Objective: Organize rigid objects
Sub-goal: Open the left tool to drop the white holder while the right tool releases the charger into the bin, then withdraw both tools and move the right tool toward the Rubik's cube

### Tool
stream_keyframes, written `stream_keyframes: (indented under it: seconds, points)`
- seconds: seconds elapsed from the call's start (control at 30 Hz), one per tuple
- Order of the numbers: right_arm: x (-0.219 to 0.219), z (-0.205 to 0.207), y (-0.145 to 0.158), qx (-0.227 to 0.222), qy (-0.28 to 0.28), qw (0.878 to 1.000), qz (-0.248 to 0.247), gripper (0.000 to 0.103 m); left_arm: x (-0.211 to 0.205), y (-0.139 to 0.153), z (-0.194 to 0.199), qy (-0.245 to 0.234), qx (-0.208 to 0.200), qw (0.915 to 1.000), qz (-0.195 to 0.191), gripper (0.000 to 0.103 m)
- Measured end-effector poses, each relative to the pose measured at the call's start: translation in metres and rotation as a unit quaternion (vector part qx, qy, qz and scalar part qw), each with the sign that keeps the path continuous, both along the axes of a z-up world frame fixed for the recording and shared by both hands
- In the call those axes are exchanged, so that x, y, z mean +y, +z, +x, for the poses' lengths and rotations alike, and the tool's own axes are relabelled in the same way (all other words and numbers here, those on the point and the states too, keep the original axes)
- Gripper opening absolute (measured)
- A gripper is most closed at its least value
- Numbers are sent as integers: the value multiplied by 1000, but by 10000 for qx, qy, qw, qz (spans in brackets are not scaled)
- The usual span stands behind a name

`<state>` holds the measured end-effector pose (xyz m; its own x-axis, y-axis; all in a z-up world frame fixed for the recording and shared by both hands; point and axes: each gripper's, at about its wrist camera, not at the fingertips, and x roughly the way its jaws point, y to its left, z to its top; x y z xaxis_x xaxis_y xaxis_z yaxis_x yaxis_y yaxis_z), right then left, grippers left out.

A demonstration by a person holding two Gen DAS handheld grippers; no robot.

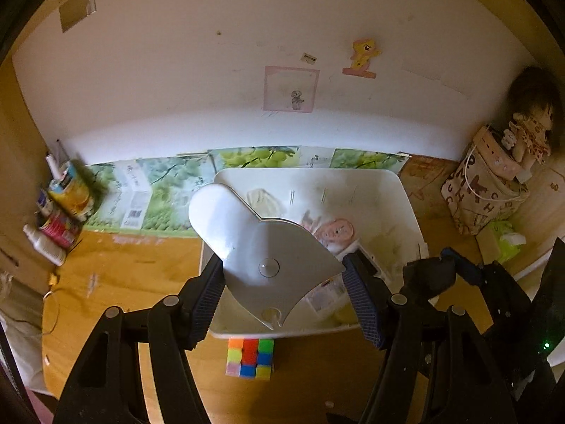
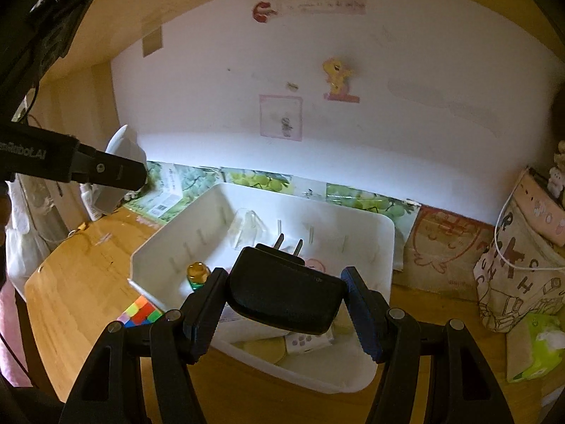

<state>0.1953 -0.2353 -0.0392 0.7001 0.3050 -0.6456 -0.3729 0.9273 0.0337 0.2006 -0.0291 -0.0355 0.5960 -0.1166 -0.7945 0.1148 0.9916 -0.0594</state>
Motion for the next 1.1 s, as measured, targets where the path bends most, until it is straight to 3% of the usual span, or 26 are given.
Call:
stream_keyframes:
  seconds: [0.37,0.67,0.8,0.87,0.93,1.1]
  points:
    - [-7,20,-25,235,-189,9995,40,66,6,-33,27,43,-249,9996,-102,70]
    - [-3,25,-29,261,-86,9995,170,66,0,-47,37,1,-35,10000,-73,71]
    - [0,28,-31,297,-58,9994,140,67,-1,-49,38,22,89,9999,-71,71]
    - [0,27,-30,292,-65,9994,146,71,1,-48,38,71,134,9998,-99,77]
    - [-1,25,-27,256,-86,9994,192,74,4,-43,35,144,24,9998,-113,82]
    - [-4,20,-20,211,-134,9994,225,76,10,-29,26,264,-177,9994,-137,83]
